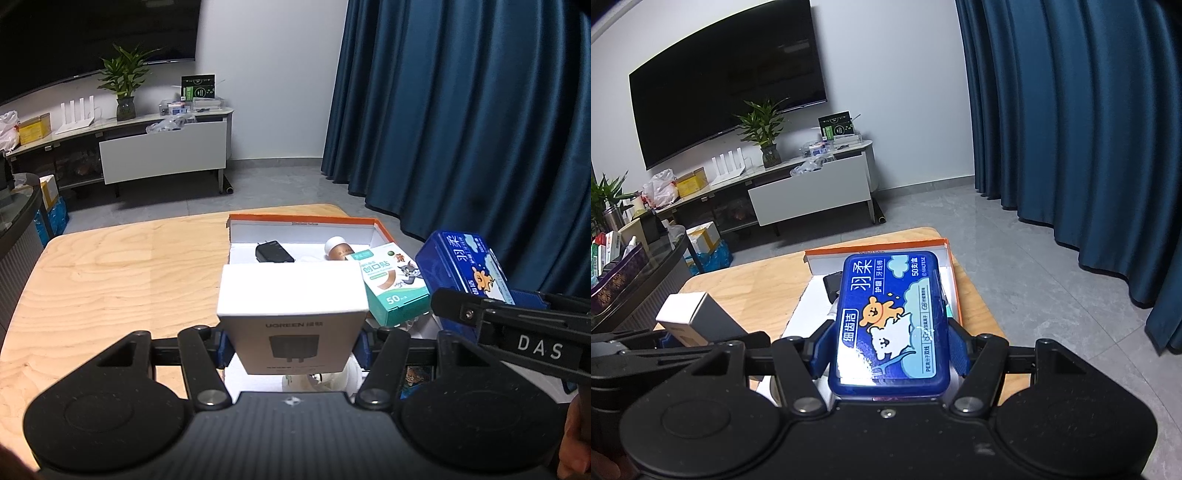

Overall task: Organize rigid objects
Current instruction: 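Hold the UGREEN charger box and blue tin above the white box with both grippers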

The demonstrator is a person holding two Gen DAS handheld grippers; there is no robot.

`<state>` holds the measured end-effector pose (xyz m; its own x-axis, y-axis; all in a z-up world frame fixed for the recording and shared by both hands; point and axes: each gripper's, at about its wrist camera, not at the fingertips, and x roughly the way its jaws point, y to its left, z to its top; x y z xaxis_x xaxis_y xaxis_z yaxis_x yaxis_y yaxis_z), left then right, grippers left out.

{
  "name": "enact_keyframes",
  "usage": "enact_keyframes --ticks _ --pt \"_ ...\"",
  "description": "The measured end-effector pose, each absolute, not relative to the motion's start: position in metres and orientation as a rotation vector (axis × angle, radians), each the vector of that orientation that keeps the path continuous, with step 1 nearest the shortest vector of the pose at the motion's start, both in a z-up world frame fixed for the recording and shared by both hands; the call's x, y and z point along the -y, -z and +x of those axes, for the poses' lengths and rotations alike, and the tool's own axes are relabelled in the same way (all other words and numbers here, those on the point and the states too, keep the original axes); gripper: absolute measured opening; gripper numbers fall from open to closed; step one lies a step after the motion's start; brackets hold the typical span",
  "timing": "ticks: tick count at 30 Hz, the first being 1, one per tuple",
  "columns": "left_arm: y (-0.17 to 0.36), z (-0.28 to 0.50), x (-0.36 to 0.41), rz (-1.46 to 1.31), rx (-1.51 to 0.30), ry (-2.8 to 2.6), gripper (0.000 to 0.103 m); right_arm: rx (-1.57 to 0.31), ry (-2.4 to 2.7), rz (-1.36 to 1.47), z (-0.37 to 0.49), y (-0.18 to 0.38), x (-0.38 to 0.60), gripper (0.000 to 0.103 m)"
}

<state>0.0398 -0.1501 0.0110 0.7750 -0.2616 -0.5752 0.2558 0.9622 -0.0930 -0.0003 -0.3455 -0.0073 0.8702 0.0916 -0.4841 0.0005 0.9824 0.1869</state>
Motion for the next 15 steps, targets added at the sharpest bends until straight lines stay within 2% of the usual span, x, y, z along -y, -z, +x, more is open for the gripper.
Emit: enact_keyframes --ticks 15 --pt "-0.0099 0.0394 0.1507 -0.010 -0.627 0.289 0.060 -0.514 -0.046 0.186 -0.0022 0.0047 0.3444 0.074"
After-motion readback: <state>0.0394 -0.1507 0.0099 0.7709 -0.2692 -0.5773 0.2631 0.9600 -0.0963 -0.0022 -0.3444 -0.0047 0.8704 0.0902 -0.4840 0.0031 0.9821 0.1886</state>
